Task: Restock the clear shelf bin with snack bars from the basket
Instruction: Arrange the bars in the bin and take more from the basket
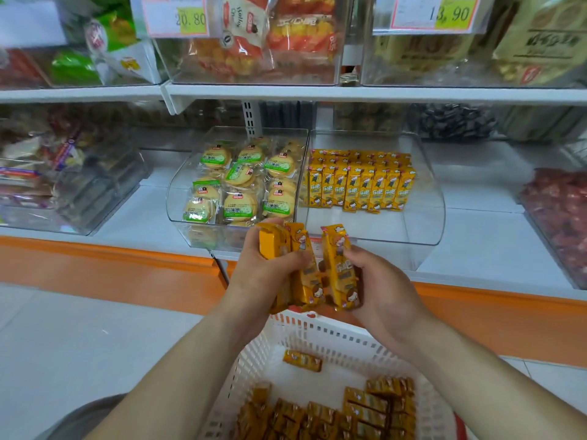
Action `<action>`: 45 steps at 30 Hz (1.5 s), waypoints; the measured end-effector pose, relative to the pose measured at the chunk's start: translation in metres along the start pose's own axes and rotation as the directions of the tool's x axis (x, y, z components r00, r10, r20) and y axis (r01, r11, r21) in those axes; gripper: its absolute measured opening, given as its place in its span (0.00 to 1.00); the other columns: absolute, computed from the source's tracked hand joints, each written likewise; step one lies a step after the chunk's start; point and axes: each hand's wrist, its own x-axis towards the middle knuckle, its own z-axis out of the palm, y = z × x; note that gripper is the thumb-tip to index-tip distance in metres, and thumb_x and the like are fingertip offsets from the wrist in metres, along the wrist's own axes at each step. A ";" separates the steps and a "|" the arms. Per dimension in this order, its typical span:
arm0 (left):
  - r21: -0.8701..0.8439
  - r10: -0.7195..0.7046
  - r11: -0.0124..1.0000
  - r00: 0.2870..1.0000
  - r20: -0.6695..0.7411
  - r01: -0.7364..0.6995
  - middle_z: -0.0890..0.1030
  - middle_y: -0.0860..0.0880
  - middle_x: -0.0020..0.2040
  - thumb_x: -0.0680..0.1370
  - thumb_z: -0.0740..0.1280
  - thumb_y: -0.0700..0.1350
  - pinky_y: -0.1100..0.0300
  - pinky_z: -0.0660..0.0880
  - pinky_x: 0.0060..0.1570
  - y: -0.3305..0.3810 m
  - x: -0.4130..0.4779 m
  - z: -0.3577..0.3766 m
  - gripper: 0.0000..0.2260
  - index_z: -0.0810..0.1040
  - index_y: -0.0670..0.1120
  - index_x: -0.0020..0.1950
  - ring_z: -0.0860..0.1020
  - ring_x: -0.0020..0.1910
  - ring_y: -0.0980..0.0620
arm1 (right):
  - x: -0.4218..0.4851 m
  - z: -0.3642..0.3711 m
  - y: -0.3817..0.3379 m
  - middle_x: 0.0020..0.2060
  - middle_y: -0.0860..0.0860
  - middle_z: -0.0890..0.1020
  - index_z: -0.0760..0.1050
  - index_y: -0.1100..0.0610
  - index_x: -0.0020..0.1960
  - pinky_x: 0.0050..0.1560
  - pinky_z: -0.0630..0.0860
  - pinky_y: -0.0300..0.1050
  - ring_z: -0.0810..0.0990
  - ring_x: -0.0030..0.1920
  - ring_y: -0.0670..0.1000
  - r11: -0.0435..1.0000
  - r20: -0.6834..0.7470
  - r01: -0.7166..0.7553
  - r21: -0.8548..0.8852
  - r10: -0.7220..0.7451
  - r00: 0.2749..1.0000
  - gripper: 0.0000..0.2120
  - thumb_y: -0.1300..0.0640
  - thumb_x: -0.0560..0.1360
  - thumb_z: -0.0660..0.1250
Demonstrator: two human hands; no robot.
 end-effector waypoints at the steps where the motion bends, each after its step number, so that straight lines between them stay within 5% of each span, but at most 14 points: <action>1: -0.003 0.002 1.000 1.000 0.008 -0.002 0.86 0.44 0.52 0.65 0.78 0.39 0.41 0.82 0.40 0.002 0.000 -0.002 0.30 0.76 0.57 0.63 0.87 0.48 0.39 | 0.000 -0.001 0.000 0.56 0.61 0.84 0.79 0.57 0.63 0.57 0.79 0.64 0.83 0.57 0.62 1.000 -0.040 0.020 -0.003 -0.020 0.999 0.14 0.56 0.82 0.60; 5: 0.032 0.015 0.999 1.000 0.000 -0.015 0.85 0.42 0.57 0.65 0.79 0.40 0.37 0.83 0.43 0.010 -0.002 -0.008 0.29 0.77 0.59 0.62 0.86 0.52 0.37 | -0.008 -0.001 -0.004 0.54 0.63 0.83 0.79 0.55 0.61 0.38 0.79 0.50 0.84 0.44 0.57 0.994 -0.107 0.094 -0.058 -0.100 0.989 0.13 0.57 0.76 0.68; 11: 0.112 0.065 0.992 0.998 -0.007 -0.063 0.84 0.43 0.56 0.71 0.79 0.37 0.34 0.83 0.45 0.022 -0.002 -0.016 0.27 0.75 0.61 0.62 0.85 0.53 0.37 | -0.002 -0.003 -0.028 0.49 0.53 0.83 0.77 0.39 0.58 0.42 0.77 0.50 0.84 0.47 0.54 0.906 -0.191 0.216 -0.363 -0.299 0.935 0.16 0.59 0.77 0.70; 14: 0.154 0.093 0.984 0.996 0.011 -0.093 0.86 0.45 0.52 0.67 0.79 0.39 0.41 0.84 0.44 0.032 0.005 -0.025 0.29 0.75 0.59 0.63 0.86 0.51 0.40 | 0.025 -0.004 -0.053 0.47 0.45 0.82 0.75 0.42 0.57 0.36 0.76 0.32 0.83 0.44 0.43 0.775 -0.165 0.272 -0.570 -0.432 0.887 0.14 0.56 0.76 0.72; 20: 0.215 0.129 0.969 0.991 -0.026 -0.121 0.86 0.49 0.49 0.72 0.77 0.36 0.47 0.84 0.42 0.042 0.025 -0.053 0.25 0.76 0.59 0.61 0.87 0.48 0.45 | 0.131 -0.015 -0.071 0.48 0.48 0.80 0.71 0.49 0.58 0.45 0.78 0.48 0.80 0.46 0.51 0.602 -0.147 0.223 -0.767 -0.503 0.852 0.20 0.56 0.71 0.77; 30: 0.246 0.106 0.965 0.994 -0.031 -0.095 0.86 0.50 0.46 0.61 0.79 0.46 0.44 0.85 0.43 0.032 0.049 -0.052 0.27 0.77 0.65 0.55 0.87 0.45 0.46 | 0.247 -0.039 -0.053 0.35 0.47 0.79 0.74 0.51 0.51 0.35 0.68 0.38 0.78 0.38 0.49 0.363 -0.088 0.133 -0.922 -0.532 0.842 0.17 0.61 0.69 0.78; 34: 0.260 0.098 0.962 0.994 -0.045 -0.083 0.85 0.47 0.54 0.62 0.79 0.48 0.39 0.84 0.48 0.034 0.054 -0.046 0.29 0.75 0.65 0.59 0.86 0.50 0.43 | 0.256 -0.042 -0.046 0.43 0.53 0.83 0.71 0.52 0.53 0.42 0.74 0.43 0.82 0.44 0.56 0.435 -0.191 0.072 -0.897 -0.531 0.825 0.17 0.62 0.70 0.74; 37: 0.237 0.097 0.968 0.994 -0.051 -0.082 0.86 0.49 0.50 0.66 0.80 0.43 0.39 0.84 0.48 0.034 0.053 -0.047 0.27 0.76 0.65 0.57 0.87 0.48 0.44 | 0.243 -0.039 -0.049 0.46 0.51 0.83 0.71 0.52 0.55 0.47 0.76 0.45 0.83 0.47 0.55 0.487 -0.230 0.037 -0.872 -0.476 0.849 0.18 0.58 0.70 0.75; 41: 0.170 0.078 0.983 0.995 -0.062 -0.067 0.86 0.48 0.49 0.68 0.80 0.40 0.38 0.84 0.47 0.036 0.045 -0.050 0.25 0.78 0.61 0.58 0.86 0.49 0.42 | 0.186 -0.022 -0.062 0.44 0.44 0.81 0.72 0.51 0.60 0.41 0.71 0.41 0.80 0.45 0.47 0.467 -0.160 0.109 -0.878 -0.500 0.851 0.20 0.53 0.72 0.75; 45: 0.057 0.021 0.998 0.997 -0.070 -0.017 0.87 0.46 0.50 0.71 0.78 0.37 0.40 0.84 0.43 0.037 0.038 -0.046 0.23 0.78 0.56 0.60 0.87 0.48 0.42 | 0.098 0.001 -0.058 0.42 0.46 0.85 0.73 0.46 0.60 0.40 0.80 0.47 0.85 0.42 0.52 0.638 -0.011 0.223 -0.737 -0.341 0.940 0.16 0.55 0.75 0.72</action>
